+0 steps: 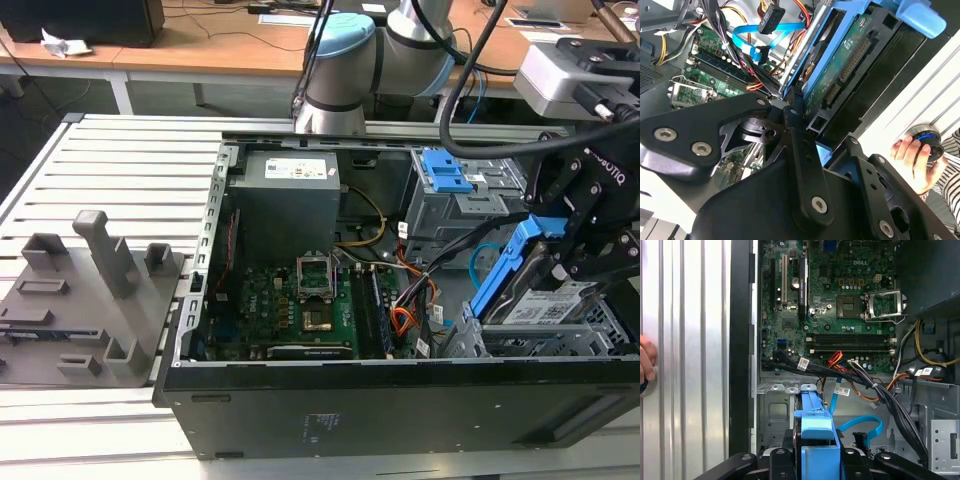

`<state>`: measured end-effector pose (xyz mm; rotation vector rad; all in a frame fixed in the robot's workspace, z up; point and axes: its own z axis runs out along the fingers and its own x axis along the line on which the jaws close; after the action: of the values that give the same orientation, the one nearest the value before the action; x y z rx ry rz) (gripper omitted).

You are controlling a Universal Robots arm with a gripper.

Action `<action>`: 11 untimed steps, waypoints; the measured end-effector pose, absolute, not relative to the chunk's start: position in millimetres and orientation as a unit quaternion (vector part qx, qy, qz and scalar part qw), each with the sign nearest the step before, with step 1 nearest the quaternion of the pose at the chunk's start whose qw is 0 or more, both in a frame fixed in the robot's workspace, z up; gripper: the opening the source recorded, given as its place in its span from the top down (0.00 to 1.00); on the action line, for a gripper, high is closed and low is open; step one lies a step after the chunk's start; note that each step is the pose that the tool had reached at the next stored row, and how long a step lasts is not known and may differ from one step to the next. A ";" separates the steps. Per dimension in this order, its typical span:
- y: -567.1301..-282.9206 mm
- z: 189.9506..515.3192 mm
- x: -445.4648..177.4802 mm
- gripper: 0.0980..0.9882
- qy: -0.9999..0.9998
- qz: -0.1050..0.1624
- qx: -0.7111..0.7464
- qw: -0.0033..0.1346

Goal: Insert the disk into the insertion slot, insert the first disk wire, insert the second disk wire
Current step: 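Insert the disk into the insertion slot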

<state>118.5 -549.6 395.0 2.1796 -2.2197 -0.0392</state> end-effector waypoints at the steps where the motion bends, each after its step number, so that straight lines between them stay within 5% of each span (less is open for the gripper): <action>1: -549.6 395.0 118.6 0.70 -0.713 -0.013 0.701 0.015; 8: -549.6 394.9 118.6 0.62 -0.713 -0.013 0.701 0.015; 9: -549.6 394.8 118.6 0.63 -0.713 -0.013 0.701 0.015; 11: -549.6 394.8 118.6 0.85 -0.713 -0.013 0.701 0.015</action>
<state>118.6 -549.6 394.8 2.1796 -2.2196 -0.0392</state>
